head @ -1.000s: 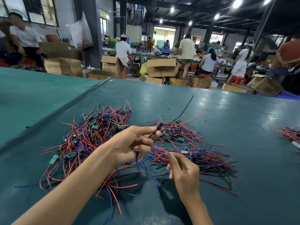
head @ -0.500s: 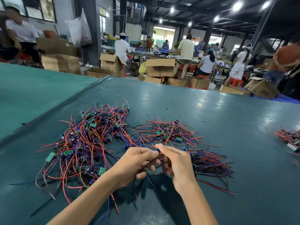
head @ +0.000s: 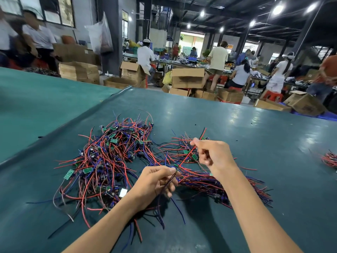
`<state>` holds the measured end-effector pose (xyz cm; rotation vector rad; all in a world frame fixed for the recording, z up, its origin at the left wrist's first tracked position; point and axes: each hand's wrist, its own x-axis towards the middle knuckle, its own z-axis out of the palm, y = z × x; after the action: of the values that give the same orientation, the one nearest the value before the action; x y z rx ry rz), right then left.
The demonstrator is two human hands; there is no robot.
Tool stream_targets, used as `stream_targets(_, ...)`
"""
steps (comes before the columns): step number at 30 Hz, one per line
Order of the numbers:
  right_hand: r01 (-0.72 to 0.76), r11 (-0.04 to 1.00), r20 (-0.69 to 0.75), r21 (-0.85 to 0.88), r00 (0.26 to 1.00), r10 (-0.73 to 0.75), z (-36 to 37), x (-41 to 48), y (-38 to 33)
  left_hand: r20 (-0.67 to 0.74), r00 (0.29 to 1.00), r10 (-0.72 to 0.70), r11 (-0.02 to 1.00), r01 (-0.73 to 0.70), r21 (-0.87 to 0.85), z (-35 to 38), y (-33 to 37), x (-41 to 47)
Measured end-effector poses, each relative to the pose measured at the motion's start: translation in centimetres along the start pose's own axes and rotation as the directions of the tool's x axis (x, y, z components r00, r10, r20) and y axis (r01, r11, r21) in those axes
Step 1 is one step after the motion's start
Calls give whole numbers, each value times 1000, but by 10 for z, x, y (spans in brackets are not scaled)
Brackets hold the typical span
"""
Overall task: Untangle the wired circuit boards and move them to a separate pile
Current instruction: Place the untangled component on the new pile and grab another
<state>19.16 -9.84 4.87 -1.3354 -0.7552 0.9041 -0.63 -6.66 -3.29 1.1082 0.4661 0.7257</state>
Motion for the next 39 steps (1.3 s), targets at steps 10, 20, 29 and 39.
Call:
stream_targets(10,-87,996,-76,-9,993,86,13,32,-13,-92,995,-46,996,39,-77,5,0,-1)
stream_targets(20,76,906,189,-415,982,4,40,-68,55,-130,989,-66,949,22,-313,4,6,0)
stream_targets(29,132,969,89,-208,989,-116,38,-93,73,-86,996,17,994,-27,-110,4,-2,-6)
stream_targets(39,3,996,113,-93,994,8,46,-96,82,-94,995,-45,999,43,-25,0,-6,-3)
